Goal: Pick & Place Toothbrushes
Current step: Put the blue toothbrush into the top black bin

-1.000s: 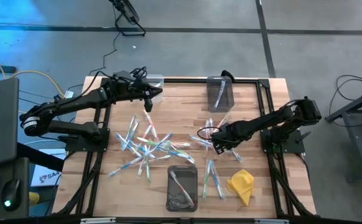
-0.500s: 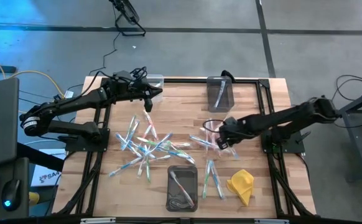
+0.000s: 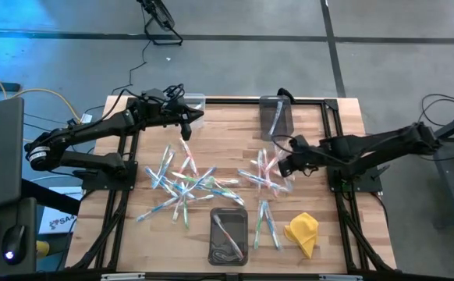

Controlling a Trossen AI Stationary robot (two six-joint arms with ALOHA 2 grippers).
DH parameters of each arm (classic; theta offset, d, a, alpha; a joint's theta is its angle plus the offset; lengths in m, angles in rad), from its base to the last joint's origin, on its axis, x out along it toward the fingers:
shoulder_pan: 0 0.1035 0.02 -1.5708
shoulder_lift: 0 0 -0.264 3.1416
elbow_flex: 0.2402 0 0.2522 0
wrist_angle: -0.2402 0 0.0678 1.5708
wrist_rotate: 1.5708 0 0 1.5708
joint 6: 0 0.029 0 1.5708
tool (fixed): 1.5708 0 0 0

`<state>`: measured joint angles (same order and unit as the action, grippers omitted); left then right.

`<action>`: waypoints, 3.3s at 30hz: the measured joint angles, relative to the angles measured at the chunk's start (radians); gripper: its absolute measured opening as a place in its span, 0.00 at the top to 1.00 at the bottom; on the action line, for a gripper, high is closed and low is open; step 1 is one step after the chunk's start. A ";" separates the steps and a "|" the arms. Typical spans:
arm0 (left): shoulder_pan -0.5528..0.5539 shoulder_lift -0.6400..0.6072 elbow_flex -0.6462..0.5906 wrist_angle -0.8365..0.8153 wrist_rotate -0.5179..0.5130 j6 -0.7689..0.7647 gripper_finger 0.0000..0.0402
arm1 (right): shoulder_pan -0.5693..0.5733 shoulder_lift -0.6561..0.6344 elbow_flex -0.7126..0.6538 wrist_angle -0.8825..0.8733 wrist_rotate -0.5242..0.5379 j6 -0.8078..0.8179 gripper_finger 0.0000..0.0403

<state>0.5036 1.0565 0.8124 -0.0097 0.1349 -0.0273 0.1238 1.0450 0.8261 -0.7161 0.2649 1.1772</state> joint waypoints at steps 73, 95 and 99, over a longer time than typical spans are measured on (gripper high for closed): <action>0.000 0.006 0.000 0.000 -0.108 0.000 0.96 | -0.689 0.372 0.001 0.588 0.200 -0.706 0.99; 0.000 0.006 0.000 0.000 -0.107 0.000 0.96 | -0.710 0.403 0.001 0.435 0.104 -0.677 0.99; 0.000 0.006 0.000 0.000 -0.107 0.000 0.96 | -0.709 0.403 0.001 0.412 0.091 -0.660 0.99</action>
<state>0.5037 1.0626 0.8120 -0.0101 0.0280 -0.0277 -0.5854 1.4483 0.8268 -0.3037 0.3561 0.5171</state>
